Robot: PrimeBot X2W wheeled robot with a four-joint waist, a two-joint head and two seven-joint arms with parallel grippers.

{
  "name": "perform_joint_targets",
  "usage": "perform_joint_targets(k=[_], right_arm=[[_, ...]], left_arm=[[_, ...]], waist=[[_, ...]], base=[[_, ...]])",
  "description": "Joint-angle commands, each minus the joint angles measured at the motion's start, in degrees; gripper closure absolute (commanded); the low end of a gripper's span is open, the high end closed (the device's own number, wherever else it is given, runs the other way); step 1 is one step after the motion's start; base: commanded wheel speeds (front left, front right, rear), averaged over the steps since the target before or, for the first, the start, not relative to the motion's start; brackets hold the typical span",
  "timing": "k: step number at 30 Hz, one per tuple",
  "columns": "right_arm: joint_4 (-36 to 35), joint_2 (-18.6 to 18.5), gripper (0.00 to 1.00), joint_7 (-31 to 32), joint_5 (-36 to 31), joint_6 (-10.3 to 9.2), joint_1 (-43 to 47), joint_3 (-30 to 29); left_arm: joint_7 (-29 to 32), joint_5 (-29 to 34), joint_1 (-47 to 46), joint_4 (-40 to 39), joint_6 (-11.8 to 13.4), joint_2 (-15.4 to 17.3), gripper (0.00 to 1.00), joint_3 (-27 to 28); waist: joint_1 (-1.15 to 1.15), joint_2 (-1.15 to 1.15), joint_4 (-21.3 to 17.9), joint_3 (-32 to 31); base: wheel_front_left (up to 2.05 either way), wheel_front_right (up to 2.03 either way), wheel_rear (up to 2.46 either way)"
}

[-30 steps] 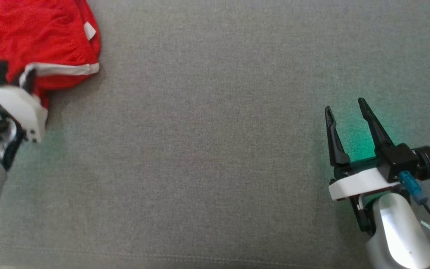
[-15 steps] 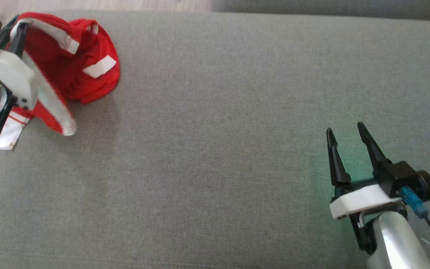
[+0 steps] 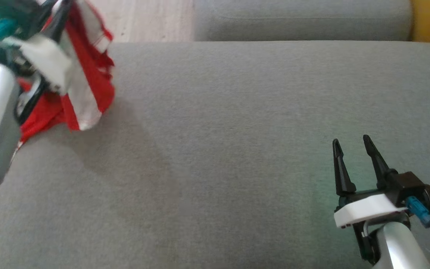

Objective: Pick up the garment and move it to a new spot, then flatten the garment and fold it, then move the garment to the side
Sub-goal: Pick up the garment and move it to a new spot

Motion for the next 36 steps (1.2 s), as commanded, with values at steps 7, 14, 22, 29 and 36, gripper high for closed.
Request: perform_joint_targets(k=[7, 14, 22, 29, 36], right_arm=[[-1.82, -0.29, 0.00, -0.63, 0.96, 0.43, -0.64, 0.82], [-1.99, -0.29, 0.00, -0.63, 1.67, 0.43, -1.32, 0.91], [-2.23, -0.29, 0.00, -0.63, 2.52, 0.43, -2.64, 1.92], [-2.63, -0.29, 0.00, -0.63, 2.77, 0.43, -3.57, 2.33], [-2.17, -0.29, 0.00, -0.63, 2.38, 0.43, -3.15, 1.54]], left_arm=[[0.45, -0.91, -7.37, -6.66, -0.27, -3.38, 1.00, -1.20], [0.30, -6.70, -4.59, -7.73, -0.33, -9.82, 1.00, -6.71], [-6.09, -10.82, 3.23, 2.03, 0.43, -17.98, 1.00, -9.41], [-13.40, -12.06, 6.25, 12.91, 1.97, -22.91, 0.00, -8.63], [-17.14, -12.56, 5.59, 16.75, 1.57, -25.31, 0.00, -8.11]], waist=[[0.01, 0.00, -6.43, -1.12], [0.01, 0.00, -12.38, 1.45], [0.01, 0.00, -16.94, 5.90], [0.01, 0.00, -18.32, 8.44], [0.01, 0.00, -16.33, 7.53]], base=[[0.00, 0.00, 0.00], [0.00, 0.00, 0.00], [0.00, 0.00, 0.00], [0.00, 0.00, 0.00], [0.00, 0.00, 0.00]])
